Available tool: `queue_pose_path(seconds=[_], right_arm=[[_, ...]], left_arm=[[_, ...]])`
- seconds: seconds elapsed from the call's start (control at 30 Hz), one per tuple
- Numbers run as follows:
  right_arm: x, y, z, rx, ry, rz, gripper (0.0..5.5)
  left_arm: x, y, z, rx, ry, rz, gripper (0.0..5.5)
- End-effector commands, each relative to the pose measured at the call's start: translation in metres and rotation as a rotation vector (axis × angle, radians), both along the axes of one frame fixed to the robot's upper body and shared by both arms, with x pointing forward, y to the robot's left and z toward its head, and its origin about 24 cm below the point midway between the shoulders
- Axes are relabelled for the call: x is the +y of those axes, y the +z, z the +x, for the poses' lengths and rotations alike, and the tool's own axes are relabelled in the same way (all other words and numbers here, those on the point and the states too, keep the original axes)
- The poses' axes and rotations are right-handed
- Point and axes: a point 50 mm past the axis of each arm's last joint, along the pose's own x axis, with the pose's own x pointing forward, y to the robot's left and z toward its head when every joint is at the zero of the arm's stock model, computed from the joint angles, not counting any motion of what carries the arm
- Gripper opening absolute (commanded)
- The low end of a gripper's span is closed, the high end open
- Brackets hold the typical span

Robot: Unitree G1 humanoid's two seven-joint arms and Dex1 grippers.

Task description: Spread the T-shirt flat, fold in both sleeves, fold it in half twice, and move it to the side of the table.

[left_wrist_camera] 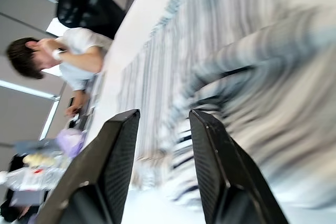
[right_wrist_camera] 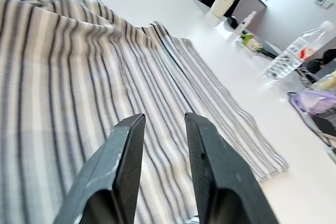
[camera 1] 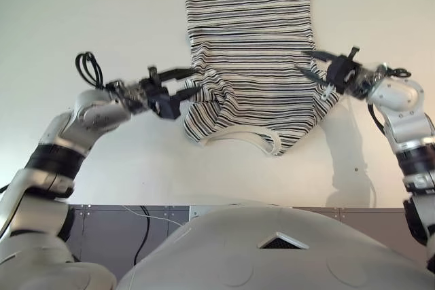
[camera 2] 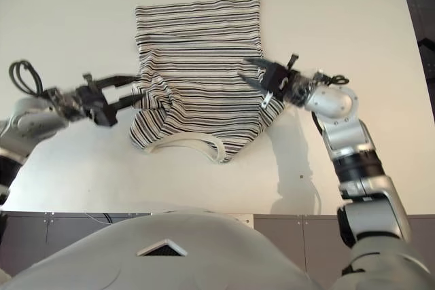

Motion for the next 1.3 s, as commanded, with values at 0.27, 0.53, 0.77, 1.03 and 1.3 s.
queue_pose_path(seconds=[0.27,0.53,0.77,1.03,1.3], right_arm=[[0.011,0.011,-0.035,0.113,0.121,-0.094,1.37],[-0.002,-0.007,-0.049,0.205,0.110,-0.152,1.37],[-0.026,-0.048,-0.053,0.212,0.095,-0.427,1.37],[-0.057,-0.029,-0.025,-0.006,0.301,-0.723,1.37],[-0.043,-0.010,-0.004,-0.091,0.316,-0.638,1.37]], left_arm=[[0.021,-0.018,-0.085,0.429,-0.131,0.258,1.73],[0.026,0.010,-0.057,0.383,-0.042,0.164,1.73],[0.010,0.033,-0.013,0.295,0.079,-0.017,1.73],[-0.025,-0.015,-0.009,0.297,0.054,0.093,1.73],[-0.016,-0.058,-0.038,0.441,0.012,0.336,1.73]])
